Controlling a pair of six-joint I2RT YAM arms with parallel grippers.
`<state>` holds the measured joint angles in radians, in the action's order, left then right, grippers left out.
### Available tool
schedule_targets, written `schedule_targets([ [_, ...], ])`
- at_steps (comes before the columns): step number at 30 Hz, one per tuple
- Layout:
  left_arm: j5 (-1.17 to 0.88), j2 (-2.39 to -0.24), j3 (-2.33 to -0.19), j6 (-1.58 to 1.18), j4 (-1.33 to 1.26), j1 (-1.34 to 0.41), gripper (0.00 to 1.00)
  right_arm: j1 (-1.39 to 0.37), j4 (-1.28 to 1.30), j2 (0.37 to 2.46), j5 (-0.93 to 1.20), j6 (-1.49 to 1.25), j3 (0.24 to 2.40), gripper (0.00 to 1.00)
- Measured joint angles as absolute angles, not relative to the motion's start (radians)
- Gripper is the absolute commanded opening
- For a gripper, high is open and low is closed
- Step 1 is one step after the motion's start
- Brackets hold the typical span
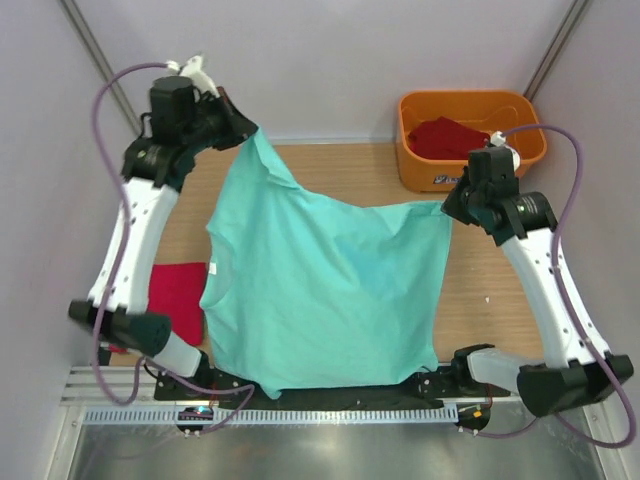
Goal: Fold and stack the t-shirts
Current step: Flatten the tshirt out
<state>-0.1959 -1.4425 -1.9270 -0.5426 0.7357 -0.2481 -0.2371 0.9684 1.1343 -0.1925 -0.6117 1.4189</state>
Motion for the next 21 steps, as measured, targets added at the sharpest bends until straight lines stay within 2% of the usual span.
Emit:
schedule_targets([
  [4, -0.196, -1.708, -1.955, -0.512, 0.687, -0.233, 0.0, -0.105, 0.913, 1.256, -0.175, -0.584, 1.398, 0.01],
  [8, -0.204, -1.856, -2.008, -0.511, 0.685, -0.19, 0.0, -0.046, 0.858, 1.332, -0.154, -0.567, 1.408, 0.01],
  [14, -0.238, -1.836, -2.063, -0.537, 0.633, -0.111, 0.0, -0.05, 0.823, 1.395, -0.083, -0.56, 1.479, 0.01],
  [21, -0.263, -1.676, -2.099, -0.591, 0.566, -0.09, 0.0, -0.05, 0.834, 1.358, -0.044, -0.553, 1.614, 0.01],
])
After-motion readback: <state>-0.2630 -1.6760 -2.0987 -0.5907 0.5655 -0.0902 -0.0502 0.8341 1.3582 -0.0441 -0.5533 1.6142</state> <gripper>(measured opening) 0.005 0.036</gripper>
